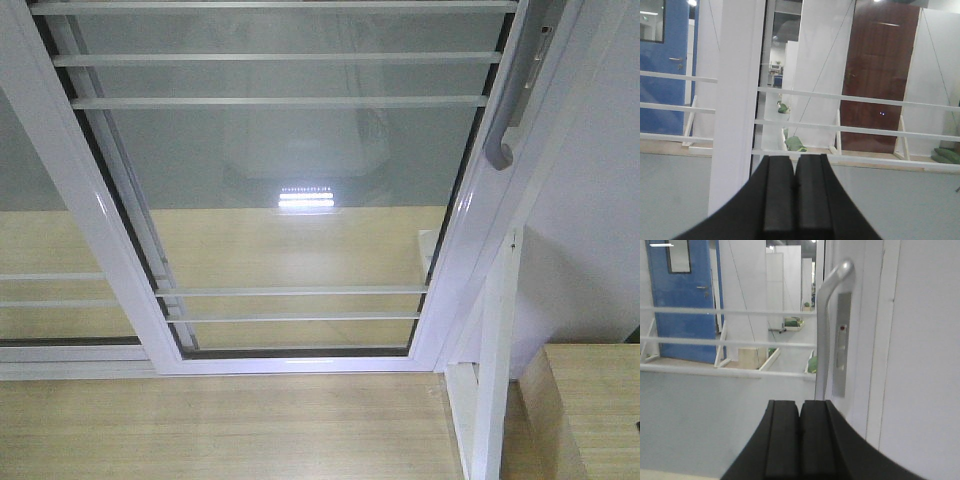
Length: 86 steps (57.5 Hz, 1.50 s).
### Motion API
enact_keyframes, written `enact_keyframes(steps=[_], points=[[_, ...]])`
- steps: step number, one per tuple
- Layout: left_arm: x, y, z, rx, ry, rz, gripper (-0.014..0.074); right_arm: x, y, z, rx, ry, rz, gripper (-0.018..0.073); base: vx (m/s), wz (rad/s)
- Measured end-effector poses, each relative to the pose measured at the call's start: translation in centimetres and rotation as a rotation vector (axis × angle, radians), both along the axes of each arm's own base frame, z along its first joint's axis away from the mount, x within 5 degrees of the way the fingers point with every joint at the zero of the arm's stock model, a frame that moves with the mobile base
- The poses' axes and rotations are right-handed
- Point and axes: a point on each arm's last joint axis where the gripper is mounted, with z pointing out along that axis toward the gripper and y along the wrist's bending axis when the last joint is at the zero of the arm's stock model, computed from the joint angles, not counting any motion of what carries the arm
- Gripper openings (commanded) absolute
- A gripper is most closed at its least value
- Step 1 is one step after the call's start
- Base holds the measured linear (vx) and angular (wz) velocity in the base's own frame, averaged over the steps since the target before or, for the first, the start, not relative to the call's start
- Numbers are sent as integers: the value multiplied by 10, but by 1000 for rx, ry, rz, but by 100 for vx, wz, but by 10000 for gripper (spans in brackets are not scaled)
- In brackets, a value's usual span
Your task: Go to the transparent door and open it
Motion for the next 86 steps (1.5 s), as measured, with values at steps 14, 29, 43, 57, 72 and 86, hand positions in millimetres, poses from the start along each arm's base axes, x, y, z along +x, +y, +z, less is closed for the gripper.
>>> enact_keyframes(steps=[14, 29, 43, 57, 72, 86], points=[[38, -3, 75, 58, 81, 3, 4, 31, 4, 89, -60, 52, -11, 13, 0, 0], [114, -8, 115, 66, 200, 1, 4, 108, 16, 125, -84, 166, -7, 13, 0, 0], [146, -10, 115, 64, 176, 6, 29, 143, 22, 116, -91, 206, -2, 37, 0, 0], [151, -10, 114, 64, 176, 7, 161, 146, 23, 116, -90, 197, -1, 206, 0, 0], [151, -10, 113, 64, 177, 7, 393, 146, 23, 116, -90, 196, -1, 551, 0, 0], [151, -10, 113, 65, 182, 6, 557, 146, 23, 116, -89, 195, -1, 662, 0, 0]])
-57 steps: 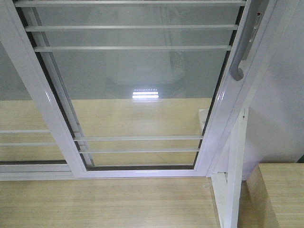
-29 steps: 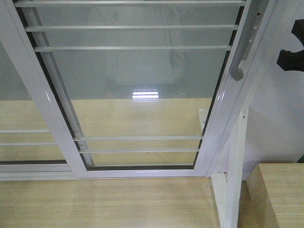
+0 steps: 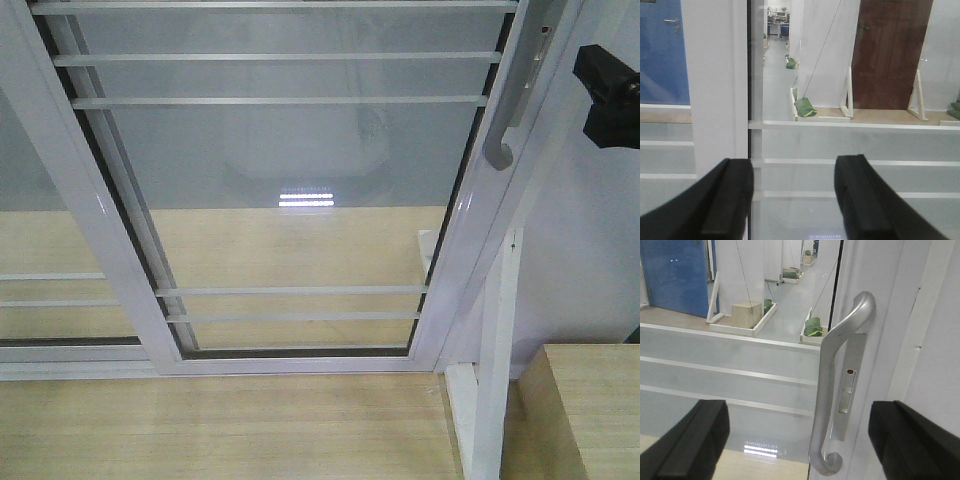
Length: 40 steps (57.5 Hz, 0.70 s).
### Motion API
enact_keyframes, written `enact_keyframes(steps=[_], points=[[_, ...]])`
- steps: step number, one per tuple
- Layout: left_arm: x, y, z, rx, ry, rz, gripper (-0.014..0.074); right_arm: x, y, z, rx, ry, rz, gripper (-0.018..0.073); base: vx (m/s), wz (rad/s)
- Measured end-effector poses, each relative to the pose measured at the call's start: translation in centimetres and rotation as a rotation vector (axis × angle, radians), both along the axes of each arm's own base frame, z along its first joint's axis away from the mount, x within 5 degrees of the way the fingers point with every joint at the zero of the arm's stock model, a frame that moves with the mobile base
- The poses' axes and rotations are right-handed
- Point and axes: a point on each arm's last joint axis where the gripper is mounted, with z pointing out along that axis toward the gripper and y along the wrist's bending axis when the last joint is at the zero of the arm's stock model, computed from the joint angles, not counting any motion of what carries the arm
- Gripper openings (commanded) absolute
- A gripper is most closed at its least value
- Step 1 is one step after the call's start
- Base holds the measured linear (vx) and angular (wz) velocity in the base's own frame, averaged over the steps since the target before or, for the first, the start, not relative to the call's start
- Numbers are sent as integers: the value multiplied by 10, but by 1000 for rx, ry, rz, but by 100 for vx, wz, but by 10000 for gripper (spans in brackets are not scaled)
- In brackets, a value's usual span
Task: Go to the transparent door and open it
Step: 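Move the right gripper to the silver handle and grasp it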
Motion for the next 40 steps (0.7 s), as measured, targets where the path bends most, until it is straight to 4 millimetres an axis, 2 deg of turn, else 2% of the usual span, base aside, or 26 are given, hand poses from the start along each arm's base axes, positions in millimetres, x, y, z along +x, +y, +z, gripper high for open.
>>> enact_keyframes(steps=[12, 19, 31, 40], points=[[0, 0, -6, 4, 63, -2, 573, 2, 0, -2, 43, 25, -5, 625, 0, 0], [-1, 0, -9, 6, 102, -4, 573, 17, 3, -14, 46, 78, -7, 615, 0, 0], [-1, 0, -11, 7, 121, -5, 573, 69, 11, -54, 31, 195, -11, 604, 0, 0], [-1, 0, -11, 7, 122, -5, 573, 113, 10, -70, 26, 242, -38, 593, 0, 0]])
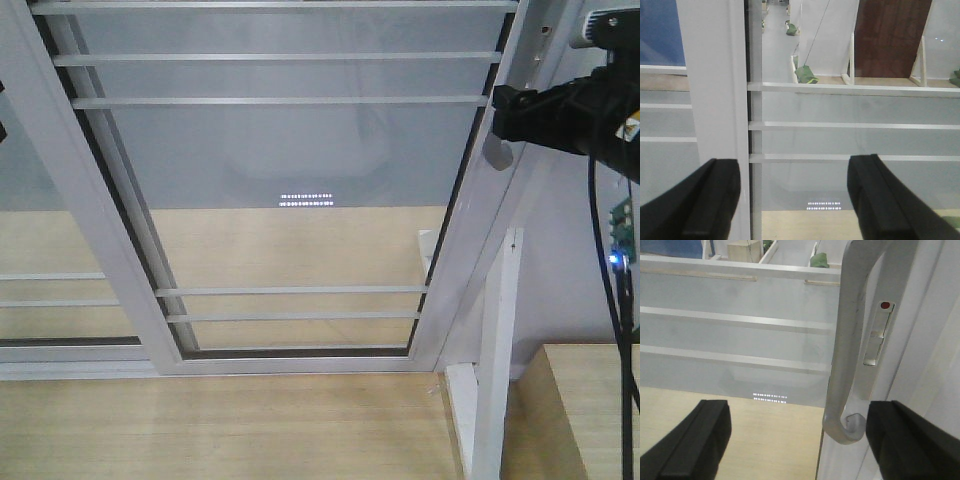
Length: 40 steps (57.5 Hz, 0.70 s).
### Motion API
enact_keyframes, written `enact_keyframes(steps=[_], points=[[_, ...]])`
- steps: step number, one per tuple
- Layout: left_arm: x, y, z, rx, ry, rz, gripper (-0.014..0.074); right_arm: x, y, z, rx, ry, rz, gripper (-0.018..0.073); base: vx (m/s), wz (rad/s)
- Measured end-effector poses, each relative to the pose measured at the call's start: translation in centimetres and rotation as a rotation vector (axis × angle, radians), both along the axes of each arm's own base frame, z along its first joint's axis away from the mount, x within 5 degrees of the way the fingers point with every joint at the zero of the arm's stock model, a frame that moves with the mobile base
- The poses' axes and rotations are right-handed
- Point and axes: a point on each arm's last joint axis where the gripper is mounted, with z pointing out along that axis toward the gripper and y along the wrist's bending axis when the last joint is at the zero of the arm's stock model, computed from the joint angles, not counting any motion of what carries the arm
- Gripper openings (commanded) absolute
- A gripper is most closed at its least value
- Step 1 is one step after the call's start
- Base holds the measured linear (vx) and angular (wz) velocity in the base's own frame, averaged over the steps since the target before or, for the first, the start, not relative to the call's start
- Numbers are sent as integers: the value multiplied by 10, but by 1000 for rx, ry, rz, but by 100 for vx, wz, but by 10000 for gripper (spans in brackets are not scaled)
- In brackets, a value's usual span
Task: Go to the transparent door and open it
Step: 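Move the right gripper to the silver handle and grasp it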
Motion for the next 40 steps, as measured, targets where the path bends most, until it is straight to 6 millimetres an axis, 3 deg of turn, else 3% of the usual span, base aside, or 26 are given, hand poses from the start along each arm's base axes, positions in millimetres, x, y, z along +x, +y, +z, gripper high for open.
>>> enact_keyframes(steps=[10, 20, 33, 40], points=[[0, 0, 0, 0, 1, 0, 573, 41, -10, -9, 10, 20, -48, 592, 0, 0], [0, 0, 0, 0, 1, 0, 573, 75, -8, -13, 5, 14, -48, 592, 0, 0], [0, 0, 0, 0, 1, 0, 573, 107, -5, -21, 4, 7, -47, 583, 0, 0], [0, 0, 0, 0, 1, 0, 573, 117, -5, -26, 4, 11, -47, 522, 0, 0]])
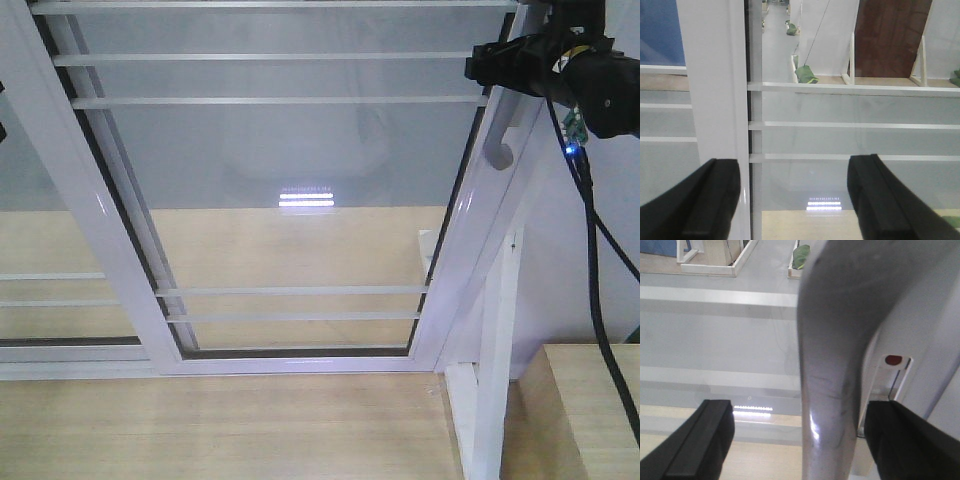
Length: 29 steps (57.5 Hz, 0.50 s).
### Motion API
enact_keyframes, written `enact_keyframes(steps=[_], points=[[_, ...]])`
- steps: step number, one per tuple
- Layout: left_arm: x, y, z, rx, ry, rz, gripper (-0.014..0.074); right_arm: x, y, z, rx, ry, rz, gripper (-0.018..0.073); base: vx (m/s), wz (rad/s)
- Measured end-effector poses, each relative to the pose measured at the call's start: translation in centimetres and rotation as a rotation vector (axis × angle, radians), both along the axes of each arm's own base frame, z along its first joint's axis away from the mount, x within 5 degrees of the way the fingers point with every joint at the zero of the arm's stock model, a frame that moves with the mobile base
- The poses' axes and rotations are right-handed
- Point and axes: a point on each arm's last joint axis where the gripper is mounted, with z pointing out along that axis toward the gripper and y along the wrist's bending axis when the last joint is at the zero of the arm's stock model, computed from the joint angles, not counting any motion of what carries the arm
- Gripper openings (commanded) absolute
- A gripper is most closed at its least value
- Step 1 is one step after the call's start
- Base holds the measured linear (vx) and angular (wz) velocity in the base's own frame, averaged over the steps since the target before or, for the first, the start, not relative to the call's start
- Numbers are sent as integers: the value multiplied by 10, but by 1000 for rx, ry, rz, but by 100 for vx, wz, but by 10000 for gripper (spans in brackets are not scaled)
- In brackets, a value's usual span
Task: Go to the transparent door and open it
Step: 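Move the right gripper to the silver handle and grasp it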
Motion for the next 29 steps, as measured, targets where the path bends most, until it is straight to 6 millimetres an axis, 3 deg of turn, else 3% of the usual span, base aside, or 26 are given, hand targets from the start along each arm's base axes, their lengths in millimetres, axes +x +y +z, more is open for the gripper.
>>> enact_keyframes(steps=[17, 22, 29], points=[[0, 0, 0, 0, 0, 0, 573, 3, -4, -4, -9, 9, -7, 113, 0, 0], [0, 0, 0, 0, 0, 0, 573, 3, -4, -4, -13, 8, -6, 61, 0, 0], [0, 0, 0, 0, 0, 0, 573, 3, 0, -4, -14, 9, 3, 60, 0, 0]])
